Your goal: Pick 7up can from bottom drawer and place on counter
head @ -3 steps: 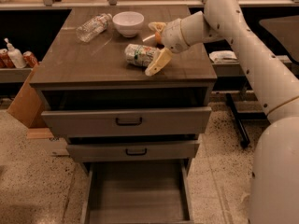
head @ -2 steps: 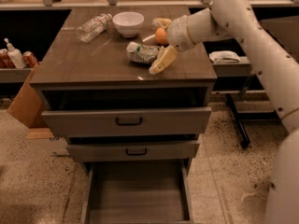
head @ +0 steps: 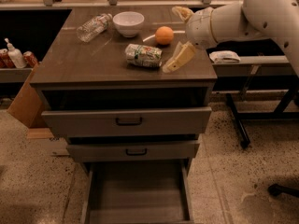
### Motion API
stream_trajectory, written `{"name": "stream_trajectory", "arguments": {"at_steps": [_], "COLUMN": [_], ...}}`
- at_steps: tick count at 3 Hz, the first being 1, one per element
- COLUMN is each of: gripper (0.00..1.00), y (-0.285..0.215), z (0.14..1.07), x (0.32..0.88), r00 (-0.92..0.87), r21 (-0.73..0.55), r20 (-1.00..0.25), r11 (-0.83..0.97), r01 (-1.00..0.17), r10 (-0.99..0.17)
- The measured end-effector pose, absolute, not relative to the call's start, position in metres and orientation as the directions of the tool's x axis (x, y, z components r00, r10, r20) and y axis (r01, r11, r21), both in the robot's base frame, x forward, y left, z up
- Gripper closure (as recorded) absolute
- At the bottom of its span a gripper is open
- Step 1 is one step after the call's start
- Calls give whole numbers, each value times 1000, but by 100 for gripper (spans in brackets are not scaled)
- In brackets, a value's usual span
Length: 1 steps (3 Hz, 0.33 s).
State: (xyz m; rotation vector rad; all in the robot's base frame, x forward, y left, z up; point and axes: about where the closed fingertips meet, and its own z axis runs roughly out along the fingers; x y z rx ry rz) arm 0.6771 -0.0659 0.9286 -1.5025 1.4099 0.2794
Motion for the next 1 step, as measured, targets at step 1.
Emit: {"name": "stream_trajectory", "arguments": {"at_steps": [1], "gripper": [0], "y": [-66], "z": [929], "x": [677], "r00": [290], "r21": [-496], "r20": [-737], "r11": [197], "r01": [-846], "r10": [-611]}}
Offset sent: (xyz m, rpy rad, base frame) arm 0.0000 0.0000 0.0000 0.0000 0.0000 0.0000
